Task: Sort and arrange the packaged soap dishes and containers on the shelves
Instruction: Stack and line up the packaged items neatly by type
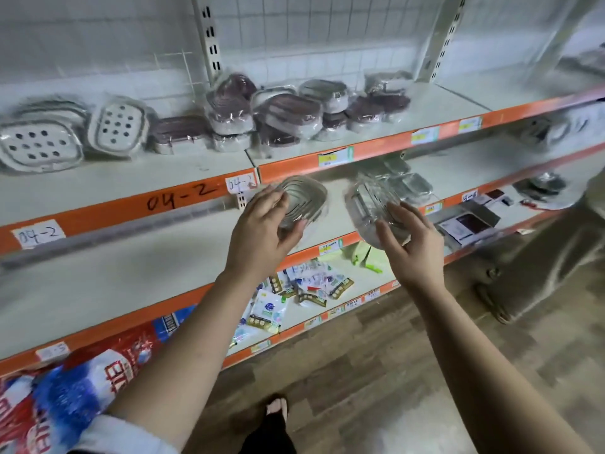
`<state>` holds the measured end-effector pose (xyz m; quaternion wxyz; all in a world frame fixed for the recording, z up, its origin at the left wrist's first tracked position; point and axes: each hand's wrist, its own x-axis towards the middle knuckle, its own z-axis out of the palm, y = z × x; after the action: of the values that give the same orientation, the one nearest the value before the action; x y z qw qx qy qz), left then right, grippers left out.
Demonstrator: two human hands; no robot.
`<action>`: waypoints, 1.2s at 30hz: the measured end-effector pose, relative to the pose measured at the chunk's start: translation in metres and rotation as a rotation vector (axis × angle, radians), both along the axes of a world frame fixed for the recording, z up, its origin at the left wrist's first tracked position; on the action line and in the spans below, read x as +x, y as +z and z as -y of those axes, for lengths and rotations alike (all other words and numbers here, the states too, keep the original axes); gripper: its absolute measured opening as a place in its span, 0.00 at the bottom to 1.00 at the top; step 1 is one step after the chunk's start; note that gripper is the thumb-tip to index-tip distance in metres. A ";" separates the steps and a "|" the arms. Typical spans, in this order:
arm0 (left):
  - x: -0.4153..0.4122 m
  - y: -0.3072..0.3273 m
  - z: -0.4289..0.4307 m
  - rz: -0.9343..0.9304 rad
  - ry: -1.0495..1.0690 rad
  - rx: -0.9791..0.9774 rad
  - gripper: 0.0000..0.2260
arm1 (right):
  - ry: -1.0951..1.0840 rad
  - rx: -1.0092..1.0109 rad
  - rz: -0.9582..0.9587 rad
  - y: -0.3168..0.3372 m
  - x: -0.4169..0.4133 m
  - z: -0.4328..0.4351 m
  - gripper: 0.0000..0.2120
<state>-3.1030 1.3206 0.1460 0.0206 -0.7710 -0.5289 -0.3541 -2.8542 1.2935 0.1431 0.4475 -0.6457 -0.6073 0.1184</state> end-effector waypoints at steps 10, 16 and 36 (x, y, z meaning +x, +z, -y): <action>0.121 -0.027 -0.066 -0.098 -0.107 0.079 0.25 | -0.100 -0.039 0.043 -0.015 0.107 -0.053 0.20; 0.167 -0.039 -0.119 -0.083 -0.086 0.207 0.24 | -0.106 -0.099 0.131 -0.020 0.159 -0.102 0.21; 0.348 -0.094 -0.203 -0.126 0.214 0.099 0.22 | 0.212 -0.227 0.195 -0.075 0.363 -0.245 0.21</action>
<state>-2.7553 1.5232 0.0517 0.1292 -0.7291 -0.5875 -0.3265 -2.4916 1.5388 0.0680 0.2957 -0.6330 -0.6952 0.1693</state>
